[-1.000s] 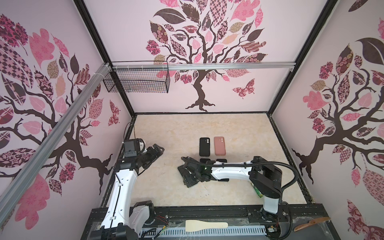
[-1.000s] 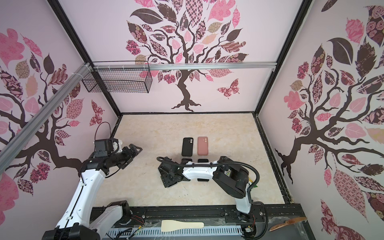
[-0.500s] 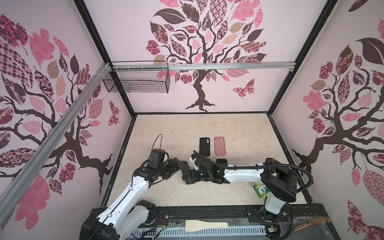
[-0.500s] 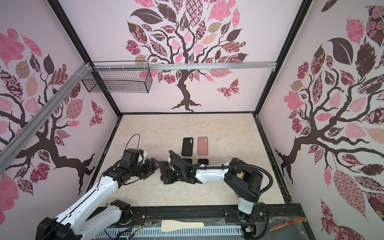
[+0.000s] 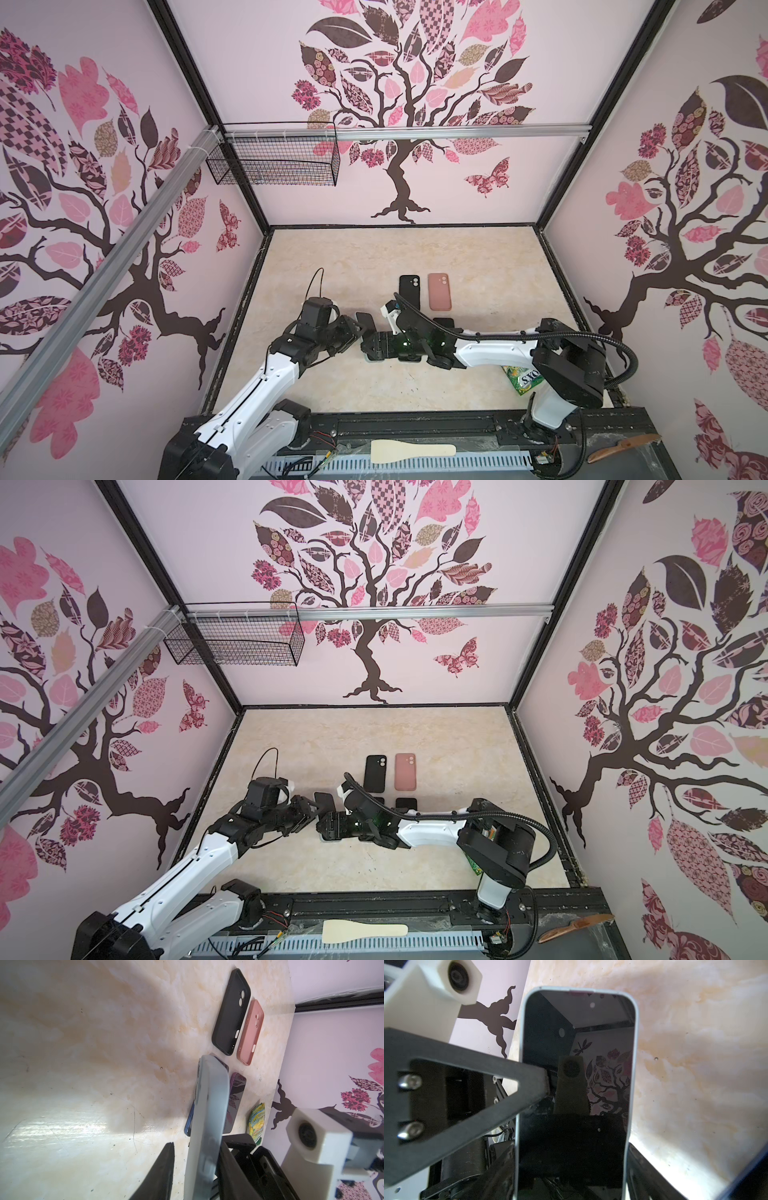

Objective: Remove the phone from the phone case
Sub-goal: 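Raise the phone upright with the right gripper while the left reaches toward it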

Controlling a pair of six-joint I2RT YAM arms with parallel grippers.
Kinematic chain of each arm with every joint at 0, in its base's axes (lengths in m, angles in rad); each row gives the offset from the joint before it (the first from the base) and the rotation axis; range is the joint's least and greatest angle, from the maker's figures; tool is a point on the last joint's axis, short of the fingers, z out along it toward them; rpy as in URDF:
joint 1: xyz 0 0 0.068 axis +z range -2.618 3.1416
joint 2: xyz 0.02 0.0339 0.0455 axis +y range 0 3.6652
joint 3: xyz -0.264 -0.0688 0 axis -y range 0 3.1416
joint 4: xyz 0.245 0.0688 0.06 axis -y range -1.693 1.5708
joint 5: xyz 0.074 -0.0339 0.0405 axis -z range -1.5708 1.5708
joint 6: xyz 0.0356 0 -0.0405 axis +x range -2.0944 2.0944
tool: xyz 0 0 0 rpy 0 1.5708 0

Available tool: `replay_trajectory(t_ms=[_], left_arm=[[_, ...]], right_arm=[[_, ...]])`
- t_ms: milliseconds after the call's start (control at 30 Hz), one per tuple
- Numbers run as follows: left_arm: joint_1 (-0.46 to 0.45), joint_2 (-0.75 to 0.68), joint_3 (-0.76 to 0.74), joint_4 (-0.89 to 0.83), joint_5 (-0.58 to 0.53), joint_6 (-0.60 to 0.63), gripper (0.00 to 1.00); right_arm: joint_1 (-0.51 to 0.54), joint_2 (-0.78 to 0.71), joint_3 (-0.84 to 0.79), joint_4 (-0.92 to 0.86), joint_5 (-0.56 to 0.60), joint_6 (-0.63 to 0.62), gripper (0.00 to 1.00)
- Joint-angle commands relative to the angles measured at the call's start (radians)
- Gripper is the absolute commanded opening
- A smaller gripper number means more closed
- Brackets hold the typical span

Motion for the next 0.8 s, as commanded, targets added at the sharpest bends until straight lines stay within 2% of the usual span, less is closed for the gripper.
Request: replay_trajectory(t_ms=[0,167,500,667,767], left_arm=[[-0.010,0.003,-0.023,0.031,-0.002,0.006,0.30],[-0.022,0.012,-0.023,0.044,0.001,0.009,0.20],[-0.033,0.054,-0.029,0.080,0.009,0.012,0.18],[-0.032,0.051,-0.019,0.073,0.002,0.025,0.06],[-0.033,0.039,0.004,0.048,-0.011,0.057,0.00]], right_arm=[[-0.013,-0.048,0.015,0.048,0.036,0.038,0.65],[-0.026,-0.048,0.007,0.083,0.017,0.058,0.65],[-0.026,-0.053,-0.002,0.166,-0.044,0.042,0.66],[-0.026,-0.062,-0.002,0.126,-0.016,0.028,0.66],[-0.026,-0.080,-0.009,0.108,0.001,0.005,0.72]])
